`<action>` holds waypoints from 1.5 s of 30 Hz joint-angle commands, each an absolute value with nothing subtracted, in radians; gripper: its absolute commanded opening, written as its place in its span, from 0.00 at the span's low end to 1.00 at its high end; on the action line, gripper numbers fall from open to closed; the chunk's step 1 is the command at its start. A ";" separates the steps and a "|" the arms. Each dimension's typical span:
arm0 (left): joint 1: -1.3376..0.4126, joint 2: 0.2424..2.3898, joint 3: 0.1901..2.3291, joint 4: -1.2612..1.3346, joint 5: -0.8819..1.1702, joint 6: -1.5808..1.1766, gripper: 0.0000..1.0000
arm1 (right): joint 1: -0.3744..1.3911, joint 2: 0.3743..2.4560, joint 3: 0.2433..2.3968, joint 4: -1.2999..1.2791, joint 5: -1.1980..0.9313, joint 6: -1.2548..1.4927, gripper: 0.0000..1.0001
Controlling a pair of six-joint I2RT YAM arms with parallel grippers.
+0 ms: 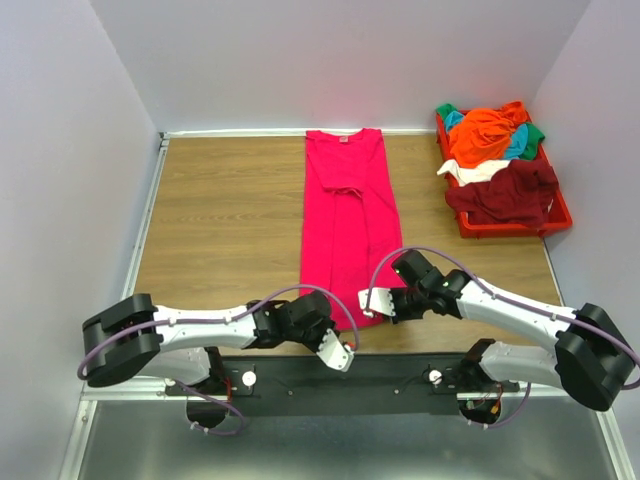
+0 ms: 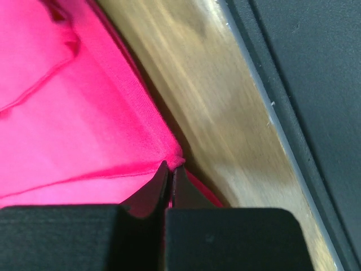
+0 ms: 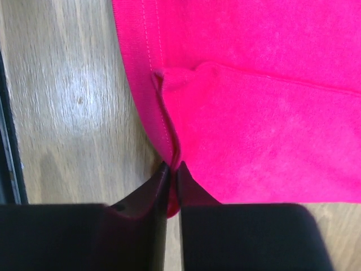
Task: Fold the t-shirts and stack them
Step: Fold the tshirt
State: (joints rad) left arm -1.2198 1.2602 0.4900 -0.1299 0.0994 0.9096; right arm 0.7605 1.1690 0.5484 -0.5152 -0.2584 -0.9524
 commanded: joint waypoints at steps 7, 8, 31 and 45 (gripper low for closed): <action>-1.224 1.135 0.446 -0.153 0.080 0.911 0.00 | 0.770 1.146 0.555 -0.505 -0.242 -0.925 0.01; -1.224 1.135 0.451 -0.155 0.083 0.911 0.00 | 0.770 1.144 0.560 -0.506 -0.242 -0.916 0.01; -0.838 1.163 0.665 -0.137 0.227 1.048 0.00 | 0.563 1.294 0.842 -0.525 -0.290 -0.851 0.01; -0.525 1.678 1.159 -0.127 0.471 1.118 0.00 | 0.359 1.797 1.325 -0.518 -0.238 -0.818 0.01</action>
State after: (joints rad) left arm -0.5644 1.5749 1.0756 -0.1123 0.3824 1.0912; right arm 0.3920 1.6875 1.2060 -0.5133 -0.2737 -0.8421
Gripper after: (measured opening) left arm 0.011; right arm 0.013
